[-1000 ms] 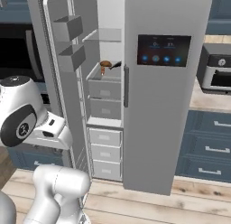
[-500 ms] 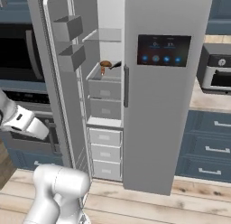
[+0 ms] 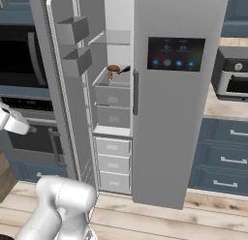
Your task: Store the kebab skewer in the freezer for long-term storage. Close the freezer door after placing the cooked food.
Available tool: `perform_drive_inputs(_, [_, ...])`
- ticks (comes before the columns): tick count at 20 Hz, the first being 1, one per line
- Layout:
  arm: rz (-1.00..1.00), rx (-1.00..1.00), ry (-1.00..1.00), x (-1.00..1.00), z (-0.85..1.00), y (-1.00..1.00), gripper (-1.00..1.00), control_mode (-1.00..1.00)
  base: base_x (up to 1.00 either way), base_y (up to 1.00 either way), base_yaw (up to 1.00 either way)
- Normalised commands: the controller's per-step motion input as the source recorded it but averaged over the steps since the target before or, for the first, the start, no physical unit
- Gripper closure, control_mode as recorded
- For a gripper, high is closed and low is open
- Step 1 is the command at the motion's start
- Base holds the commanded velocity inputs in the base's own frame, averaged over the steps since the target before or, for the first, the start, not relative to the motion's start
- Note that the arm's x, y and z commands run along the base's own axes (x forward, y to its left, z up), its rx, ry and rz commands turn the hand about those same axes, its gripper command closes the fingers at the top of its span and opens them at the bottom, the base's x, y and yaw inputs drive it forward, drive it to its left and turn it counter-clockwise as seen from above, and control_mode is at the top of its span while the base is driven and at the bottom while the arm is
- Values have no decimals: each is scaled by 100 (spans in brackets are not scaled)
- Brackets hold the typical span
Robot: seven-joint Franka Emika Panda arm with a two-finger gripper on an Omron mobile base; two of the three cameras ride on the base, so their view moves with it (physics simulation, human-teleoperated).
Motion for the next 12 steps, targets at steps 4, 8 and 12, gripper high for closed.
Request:
perform_drive_inputs(4, [-41, -3, -19, 91, -17, 47, -100, -100, 0, 0, 0])
perform_drive_inputs(8, [-42, -5, -41, 59, -1, 63, -100, -100, 0, 0, 0])
perform_drive_inputs(12, [-6, -18, -27, 51, 3, 50, -100, -100, 0, 0, 0])
